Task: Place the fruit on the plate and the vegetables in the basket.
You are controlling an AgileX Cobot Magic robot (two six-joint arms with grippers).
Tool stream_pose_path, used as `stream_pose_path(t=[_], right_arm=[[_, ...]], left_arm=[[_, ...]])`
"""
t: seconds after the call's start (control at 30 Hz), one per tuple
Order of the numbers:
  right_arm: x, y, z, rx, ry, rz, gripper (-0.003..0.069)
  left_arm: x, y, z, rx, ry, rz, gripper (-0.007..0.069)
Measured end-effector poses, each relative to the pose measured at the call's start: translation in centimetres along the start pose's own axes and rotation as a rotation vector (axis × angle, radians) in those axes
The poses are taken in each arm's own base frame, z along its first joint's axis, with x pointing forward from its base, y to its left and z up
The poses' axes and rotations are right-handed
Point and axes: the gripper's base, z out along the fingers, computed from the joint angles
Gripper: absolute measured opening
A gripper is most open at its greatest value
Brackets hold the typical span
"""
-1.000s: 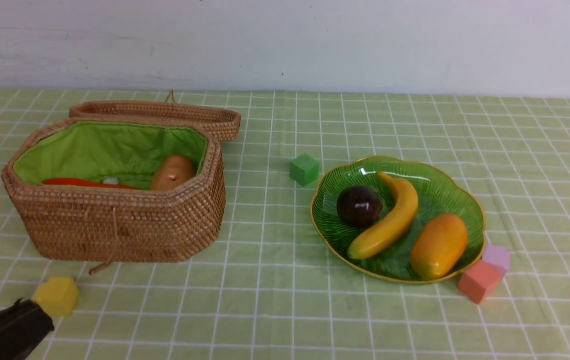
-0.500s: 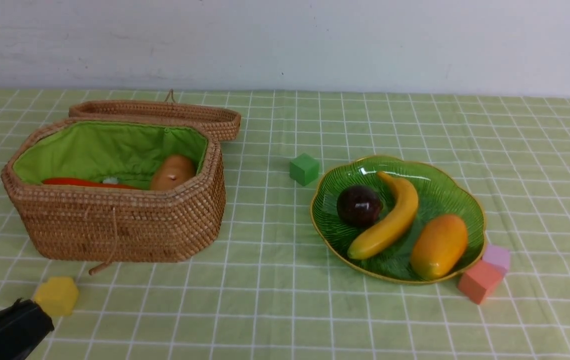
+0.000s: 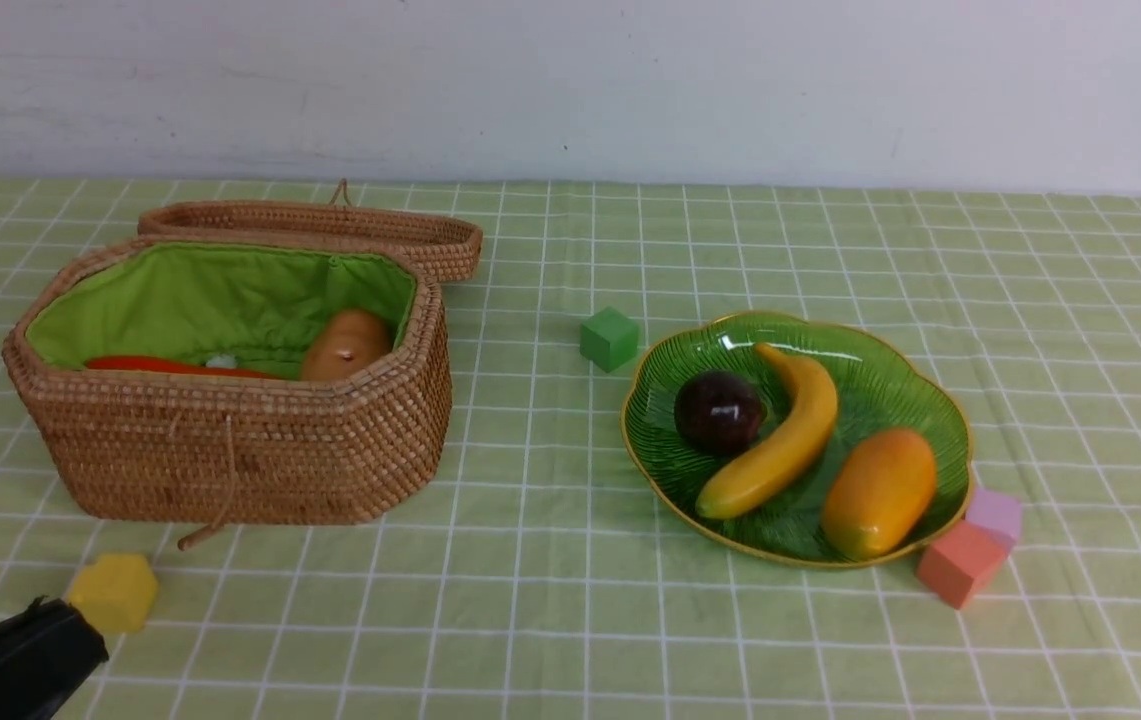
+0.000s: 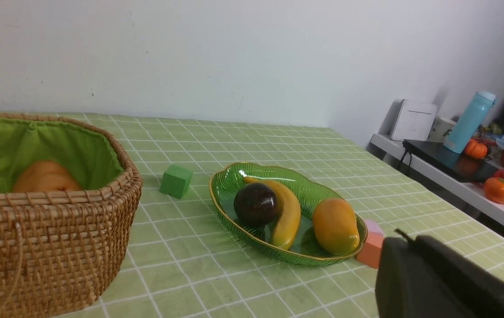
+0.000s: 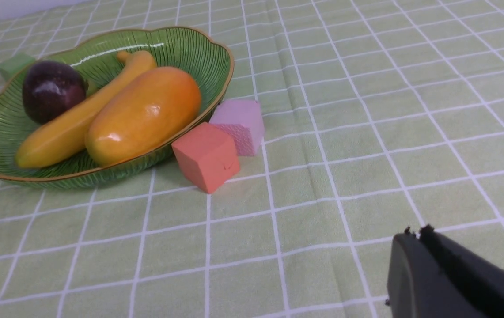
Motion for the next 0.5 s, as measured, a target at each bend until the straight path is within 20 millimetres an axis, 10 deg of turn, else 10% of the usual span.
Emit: stream_pose_path(t=[0.5], right_arm=[[0.01, 0.01, 0.0, -0.001, 0.001, 0.003, 0.0033]], left_arm=[[-0.13, 0.08, -0.19, -0.028, -0.075, 0.054, -0.0013]])
